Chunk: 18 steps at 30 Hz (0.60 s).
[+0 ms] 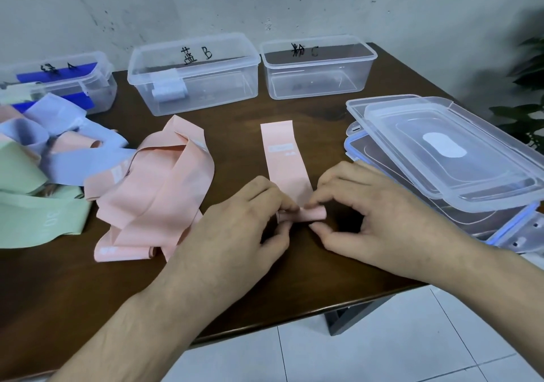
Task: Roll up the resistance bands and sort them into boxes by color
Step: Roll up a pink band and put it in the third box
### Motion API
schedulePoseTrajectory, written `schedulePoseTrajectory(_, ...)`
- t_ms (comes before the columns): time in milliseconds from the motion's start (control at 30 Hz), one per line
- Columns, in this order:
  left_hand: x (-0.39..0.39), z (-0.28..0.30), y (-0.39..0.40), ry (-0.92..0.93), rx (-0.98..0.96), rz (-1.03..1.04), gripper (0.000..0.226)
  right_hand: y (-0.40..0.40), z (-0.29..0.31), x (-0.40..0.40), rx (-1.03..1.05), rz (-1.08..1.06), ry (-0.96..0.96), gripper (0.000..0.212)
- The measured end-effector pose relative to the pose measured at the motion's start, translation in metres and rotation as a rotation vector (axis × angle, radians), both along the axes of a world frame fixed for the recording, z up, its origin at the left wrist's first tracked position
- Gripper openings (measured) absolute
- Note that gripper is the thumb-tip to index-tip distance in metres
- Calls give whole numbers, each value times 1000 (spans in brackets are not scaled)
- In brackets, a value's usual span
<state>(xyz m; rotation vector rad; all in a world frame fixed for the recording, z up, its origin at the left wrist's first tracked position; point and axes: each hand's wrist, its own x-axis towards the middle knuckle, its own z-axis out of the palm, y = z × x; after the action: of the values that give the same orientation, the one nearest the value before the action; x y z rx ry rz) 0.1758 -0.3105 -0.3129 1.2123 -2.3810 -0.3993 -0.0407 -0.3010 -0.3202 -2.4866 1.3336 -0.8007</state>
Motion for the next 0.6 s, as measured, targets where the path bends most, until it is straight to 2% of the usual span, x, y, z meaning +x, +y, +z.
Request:
schedulePoseTrajectory(100,0,-2,0,3,-23,10,25,-2,-2,2,61,14,-37,17)
schedulePoseTrajectory(300,8,0,7,20,-40,-26,14,5,3,3,91,9,-45,14)
schedulePoseTrajectory(600,8,6,22,0,-78,-44,26,14,5,7,91,4,-22,11)
